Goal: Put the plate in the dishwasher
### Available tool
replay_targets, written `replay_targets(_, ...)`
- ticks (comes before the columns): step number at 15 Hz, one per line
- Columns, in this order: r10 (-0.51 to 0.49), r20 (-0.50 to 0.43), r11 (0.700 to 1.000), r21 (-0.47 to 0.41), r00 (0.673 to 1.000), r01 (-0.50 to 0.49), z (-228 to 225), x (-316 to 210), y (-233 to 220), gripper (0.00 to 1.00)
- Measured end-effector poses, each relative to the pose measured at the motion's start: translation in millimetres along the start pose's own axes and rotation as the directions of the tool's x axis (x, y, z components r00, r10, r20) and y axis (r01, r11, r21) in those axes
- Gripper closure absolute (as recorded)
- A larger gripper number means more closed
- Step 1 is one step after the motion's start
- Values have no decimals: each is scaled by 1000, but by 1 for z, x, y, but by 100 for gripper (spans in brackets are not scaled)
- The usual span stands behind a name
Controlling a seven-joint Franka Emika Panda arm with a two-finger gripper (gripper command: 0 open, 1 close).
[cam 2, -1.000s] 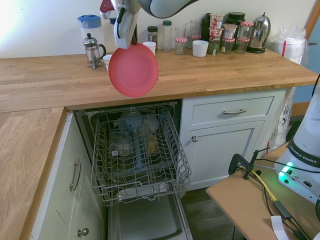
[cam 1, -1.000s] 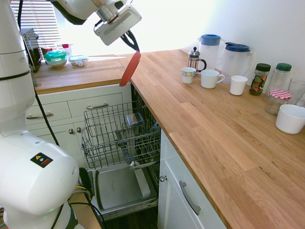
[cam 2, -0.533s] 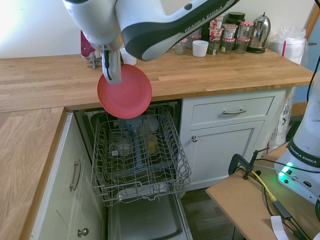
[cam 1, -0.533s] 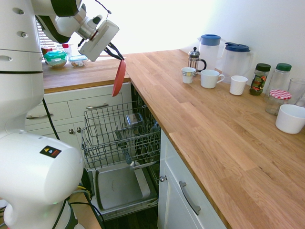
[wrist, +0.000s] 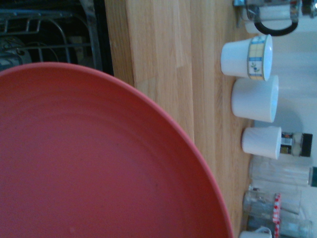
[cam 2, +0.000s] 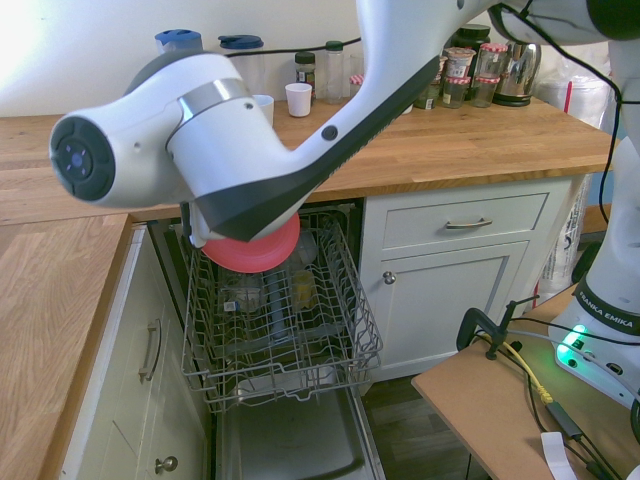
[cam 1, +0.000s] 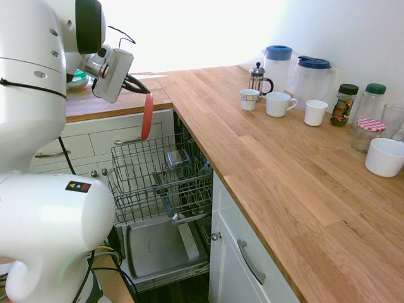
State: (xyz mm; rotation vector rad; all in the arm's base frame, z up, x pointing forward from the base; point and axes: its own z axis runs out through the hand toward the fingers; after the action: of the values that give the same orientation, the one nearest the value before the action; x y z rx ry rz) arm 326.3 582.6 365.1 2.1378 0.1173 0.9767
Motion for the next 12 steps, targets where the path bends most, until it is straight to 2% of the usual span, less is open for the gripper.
replay_targets(2,32,-21,998,-52,999,-33,-6,-7,-8,100)
replay_targets(5,65,-44,995,-74,997,-68,-5,-7,-18,100)
replay_targets(8,62,-72,994,-83,996,-68,-1,-4,-24,100)
replay_targets(12,35,-119,993,-105,992,-48,17,-25,-56,100)
